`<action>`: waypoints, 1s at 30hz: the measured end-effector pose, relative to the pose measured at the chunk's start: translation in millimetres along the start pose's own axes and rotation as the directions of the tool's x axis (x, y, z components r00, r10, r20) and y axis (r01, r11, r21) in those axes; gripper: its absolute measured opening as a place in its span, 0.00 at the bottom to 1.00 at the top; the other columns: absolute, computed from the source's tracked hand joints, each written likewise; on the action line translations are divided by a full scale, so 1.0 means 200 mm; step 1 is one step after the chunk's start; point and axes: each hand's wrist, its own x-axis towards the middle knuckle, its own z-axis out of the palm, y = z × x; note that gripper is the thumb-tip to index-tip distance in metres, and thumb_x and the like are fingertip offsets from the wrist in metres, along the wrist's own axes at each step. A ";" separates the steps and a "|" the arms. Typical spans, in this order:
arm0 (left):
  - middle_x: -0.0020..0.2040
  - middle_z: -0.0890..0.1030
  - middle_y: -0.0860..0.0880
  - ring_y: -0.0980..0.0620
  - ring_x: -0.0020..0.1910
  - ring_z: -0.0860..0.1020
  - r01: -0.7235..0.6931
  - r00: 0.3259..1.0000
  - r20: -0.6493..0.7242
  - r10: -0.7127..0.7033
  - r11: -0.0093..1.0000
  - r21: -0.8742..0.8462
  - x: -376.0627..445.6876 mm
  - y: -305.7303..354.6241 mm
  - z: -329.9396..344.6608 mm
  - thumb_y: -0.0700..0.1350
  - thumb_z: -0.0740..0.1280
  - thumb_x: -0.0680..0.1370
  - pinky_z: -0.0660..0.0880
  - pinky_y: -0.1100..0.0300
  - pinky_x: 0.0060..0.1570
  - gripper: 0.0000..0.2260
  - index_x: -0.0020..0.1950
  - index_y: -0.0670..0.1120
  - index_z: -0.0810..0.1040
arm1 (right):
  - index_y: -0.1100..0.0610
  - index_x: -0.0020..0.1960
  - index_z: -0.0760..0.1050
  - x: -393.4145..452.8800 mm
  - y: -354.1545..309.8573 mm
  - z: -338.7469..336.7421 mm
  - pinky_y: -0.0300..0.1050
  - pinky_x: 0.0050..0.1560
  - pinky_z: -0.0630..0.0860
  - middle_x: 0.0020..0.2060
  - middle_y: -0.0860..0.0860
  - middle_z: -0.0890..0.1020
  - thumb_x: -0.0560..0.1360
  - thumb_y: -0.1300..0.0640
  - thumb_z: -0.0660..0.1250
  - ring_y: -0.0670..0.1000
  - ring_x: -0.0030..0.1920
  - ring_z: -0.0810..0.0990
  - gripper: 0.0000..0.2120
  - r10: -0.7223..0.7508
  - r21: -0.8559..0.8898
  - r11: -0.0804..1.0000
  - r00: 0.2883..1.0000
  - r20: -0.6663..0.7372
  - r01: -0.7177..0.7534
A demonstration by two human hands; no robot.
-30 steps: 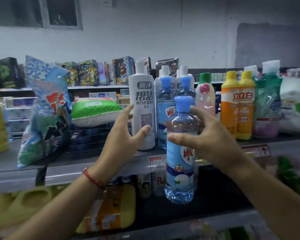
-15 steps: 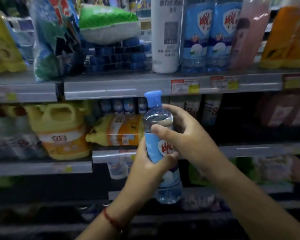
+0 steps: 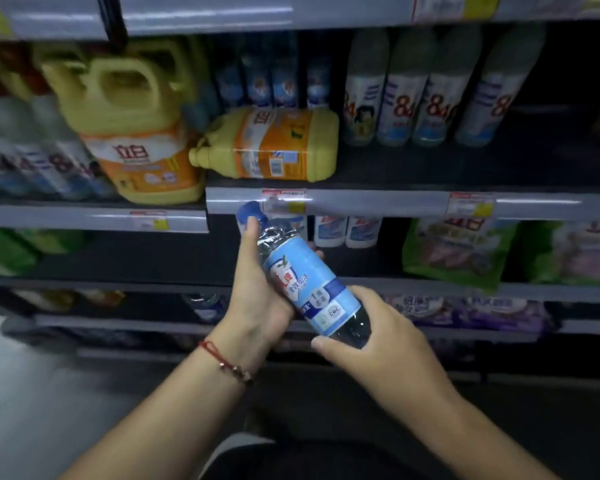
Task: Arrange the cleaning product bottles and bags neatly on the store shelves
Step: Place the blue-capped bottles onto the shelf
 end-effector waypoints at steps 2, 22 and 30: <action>0.48 0.82 0.41 0.42 0.46 0.82 0.055 0.998 -0.031 -0.057 0.995 -0.082 0.01 -0.03 -0.05 0.67 0.66 0.75 0.77 0.46 0.58 0.27 0.53 0.42 0.81 | 0.37 0.65 0.67 -0.02 -0.01 0.02 0.44 0.53 0.75 0.52 0.41 0.78 0.66 0.35 0.73 0.44 0.52 0.77 0.30 -0.027 -0.149 0.988 1.000 -0.003 0.026; 0.58 0.83 0.55 0.59 0.55 0.82 -0.279 0.959 0.223 0.174 0.453 0.847 -0.11 -0.08 -0.24 0.46 0.78 0.73 0.81 0.59 0.54 0.32 0.74 0.57 0.67 | 0.54 0.64 0.76 0.06 0.25 0.39 0.42 0.54 0.80 0.54 0.53 0.86 0.61 0.55 0.78 0.51 0.55 0.85 0.31 -0.009 0.637 0.638 0.823 0.568 -0.433; 0.62 0.75 0.68 0.72 0.62 0.72 -0.381 0.921 0.358 0.151 0.167 0.909 -0.14 -0.04 -0.25 0.52 0.79 0.71 0.70 0.75 0.59 0.40 0.78 0.60 0.62 | 0.56 0.66 0.75 0.05 0.18 0.52 0.55 0.65 0.78 0.56 0.54 0.86 0.64 0.63 0.75 0.54 0.58 0.84 0.30 0.030 0.682 0.606 0.869 0.495 -0.410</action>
